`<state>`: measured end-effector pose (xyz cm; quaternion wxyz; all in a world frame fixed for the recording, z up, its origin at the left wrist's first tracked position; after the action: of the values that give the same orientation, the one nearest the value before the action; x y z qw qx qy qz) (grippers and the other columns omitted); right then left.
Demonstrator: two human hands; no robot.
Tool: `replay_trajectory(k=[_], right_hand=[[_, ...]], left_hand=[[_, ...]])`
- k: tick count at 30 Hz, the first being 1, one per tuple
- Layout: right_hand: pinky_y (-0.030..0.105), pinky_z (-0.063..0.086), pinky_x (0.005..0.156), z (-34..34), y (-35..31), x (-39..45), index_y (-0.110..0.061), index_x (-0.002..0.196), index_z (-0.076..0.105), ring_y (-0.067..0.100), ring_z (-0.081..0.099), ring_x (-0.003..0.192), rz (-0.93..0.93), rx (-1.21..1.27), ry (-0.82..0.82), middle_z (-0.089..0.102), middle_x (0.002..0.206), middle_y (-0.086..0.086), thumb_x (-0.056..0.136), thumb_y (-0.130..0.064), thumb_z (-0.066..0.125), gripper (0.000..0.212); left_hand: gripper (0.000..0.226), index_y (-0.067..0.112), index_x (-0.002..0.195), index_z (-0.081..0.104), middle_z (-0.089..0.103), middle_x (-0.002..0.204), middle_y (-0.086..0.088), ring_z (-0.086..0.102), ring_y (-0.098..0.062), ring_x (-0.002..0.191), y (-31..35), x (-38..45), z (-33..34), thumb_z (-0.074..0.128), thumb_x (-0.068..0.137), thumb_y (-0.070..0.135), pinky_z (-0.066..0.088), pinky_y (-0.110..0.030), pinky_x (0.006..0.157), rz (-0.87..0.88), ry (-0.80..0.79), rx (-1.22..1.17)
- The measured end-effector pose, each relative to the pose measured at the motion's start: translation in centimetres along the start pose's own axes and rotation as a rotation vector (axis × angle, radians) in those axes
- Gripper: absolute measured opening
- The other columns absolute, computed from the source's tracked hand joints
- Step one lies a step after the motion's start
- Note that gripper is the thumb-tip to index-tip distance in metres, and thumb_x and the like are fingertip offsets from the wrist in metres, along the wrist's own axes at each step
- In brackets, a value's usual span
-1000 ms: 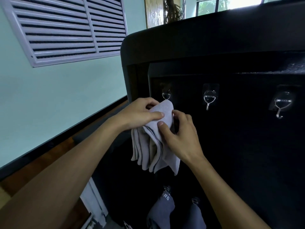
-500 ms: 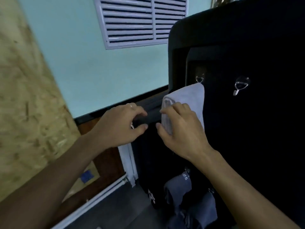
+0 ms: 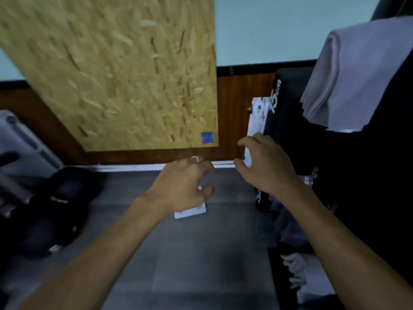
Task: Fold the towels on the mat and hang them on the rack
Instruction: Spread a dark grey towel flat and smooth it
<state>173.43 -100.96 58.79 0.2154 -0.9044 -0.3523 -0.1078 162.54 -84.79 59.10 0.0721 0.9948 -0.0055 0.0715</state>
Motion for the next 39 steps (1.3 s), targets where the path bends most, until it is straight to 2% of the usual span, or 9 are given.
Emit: replay_trajectory(k=[5, 11, 19, 29, 34, 39], right_hand=[[0.041, 0.047, 0.083, 3.5, -4.0, -5.4, -0.019, 0.123, 0.055, 0.026, 0.049, 0.109, -0.085, 0.017, -0.146, 0.052, 0.114, 0.003, 0.089, -0.037, 0.06, 0.039], [0.04, 0.044, 0.092, 6.6, -9.9, -15.3, -0.019, 0.128, 0.053, 0.027, 0.047, 0.117, -0.168, 0.046, -0.345, 0.052, 0.121, 0.006, 0.089, -0.036, 0.06, 0.043], [0.039, 0.043, 0.094, 8.1, -16.2, -29.3, -0.021, 0.131, 0.05, 0.026, 0.047, 0.119, -0.339, 0.055, -0.562, 0.051, 0.126, 0.005, 0.089, -0.038, 0.059, 0.046], [0.04, 0.04, 0.094, 9.6, -24.4, -46.1, -0.02, 0.127, 0.052, 0.029, 0.047, 0.119, -0.674, 0.027, -0.743, 0.053, 0.125, 0.006, 0.086, -0.04, 0.061, 0.047], [0.04, 0.041, 0.095, 8.9, -31.7, -54.2, -0.018, 0.126, 0.054, 0.03, 0.048, 0.119, -0.821, 0.014, -0.775, 0.055, 0.124, 0.007, 0.086, -0.039, 0.063, 0.047], [0.042, 0.043, 0.095, 8.8, -41.7, -65.9, -0.018, 0.123, 0.056, 0.031, 0.051, 0.115, -0.967, 0.019, -0.782, 0.056, 0.12, 0.008, 0.084, -0.039, 0.064, 0.045]], left_hand=[[0.037, 0.032, 0.118, 0.058, 0.061, 0.114, 0.011, 0.06, -0.02, 0.106, 1.2, -10.7, 2.9, 0.059, 0.084, 0.046, 0.045, -0.029, 0.081, -0.217, -0.032, -0.032], [0.037, 0.028, 0.116, 0.059, 0.06, 0.111, 0.007, 0.061, -0.022, 0.101, 4.5, -25.1, 6.2, 0.055, 0.086, 0.049, 0.049, -0.033, 0.08, -0.4, -0.073, -0.047], [0.037, 0.03, 0.116, 0.059, 0.061, 0.109, 0.009, 0.062, -0.022, 0.099, 12.1, -42.3, 9.7, 0.053, 0.086, 0.05, 0.051, -0.033, 0.075, -0.676, -0.121, -0.082], [0.037, 0.029, 0.117, 0.059, 0.061, 0.109, 0.008, 0.063, -0.023, 0.095, 23.1, -60.1, 11.9, 0.052, 0.088, 0.05, 0.048, -0.031, 0.072, -1.035, -0.112, -0.145], [0.037, 0.03, 0.116, 0.059, 0.062, 0.107, 0.008, 0.064, -0.022, 0.093, 26.4, -71.1, 11.6, 0.052, 0.086, 0.051, 0.051, -0.032, 0.072, -1.179, -0.063, -0.153], [0.037, 0.03, 0.115, 0.061, 0.063, 0.107, 0.007, 0.065, -0.024, 0.092, 28.9, -86.0, 10.9, 0.053, 0.085, 0.05, 0.052, -0.034, 0.07, -1.299, -0.006, -0.15]])
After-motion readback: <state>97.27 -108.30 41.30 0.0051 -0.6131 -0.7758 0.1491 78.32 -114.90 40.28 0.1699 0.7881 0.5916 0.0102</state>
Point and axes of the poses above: each hand's wrist, its own x-axis towards the middle knuckle, its own z-axis out of the palm, y = z × x, the point moved 2 cm from there along x, towards the middle knuckle
